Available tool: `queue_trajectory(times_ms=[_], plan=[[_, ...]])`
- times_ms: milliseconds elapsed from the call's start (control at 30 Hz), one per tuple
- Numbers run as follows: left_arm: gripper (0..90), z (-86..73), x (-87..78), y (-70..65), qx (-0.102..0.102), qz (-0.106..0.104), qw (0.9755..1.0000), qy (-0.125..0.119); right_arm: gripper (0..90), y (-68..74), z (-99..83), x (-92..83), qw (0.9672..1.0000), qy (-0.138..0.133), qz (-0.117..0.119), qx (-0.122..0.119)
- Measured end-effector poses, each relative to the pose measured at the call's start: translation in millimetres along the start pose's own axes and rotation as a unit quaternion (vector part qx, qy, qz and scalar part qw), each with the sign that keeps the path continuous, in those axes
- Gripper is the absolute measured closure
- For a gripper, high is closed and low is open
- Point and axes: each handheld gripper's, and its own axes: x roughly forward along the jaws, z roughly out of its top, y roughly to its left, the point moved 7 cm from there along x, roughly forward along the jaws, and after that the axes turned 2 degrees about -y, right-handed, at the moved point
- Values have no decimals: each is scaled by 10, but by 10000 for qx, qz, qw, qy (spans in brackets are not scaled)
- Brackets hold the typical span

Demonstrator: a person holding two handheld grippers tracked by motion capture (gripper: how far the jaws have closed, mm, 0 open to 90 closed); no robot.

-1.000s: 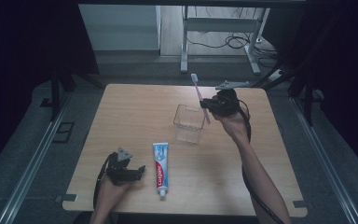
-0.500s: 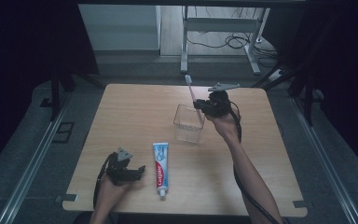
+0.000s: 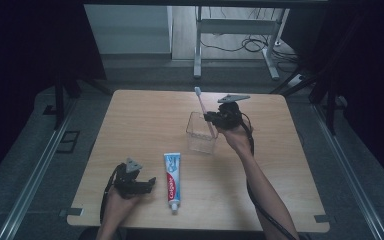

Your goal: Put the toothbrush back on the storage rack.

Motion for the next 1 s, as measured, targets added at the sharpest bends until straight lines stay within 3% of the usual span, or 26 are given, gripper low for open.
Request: queue_trajectory(times_ms=[400,1000], plan=[[132,0,-1,0,0,3,10000,3,786,-18,-191,138,9997,230,-59,-8],[132,-1,-1,1,3,7,10000,6,785,-26,-331,237,9987,504,-82,-82]])
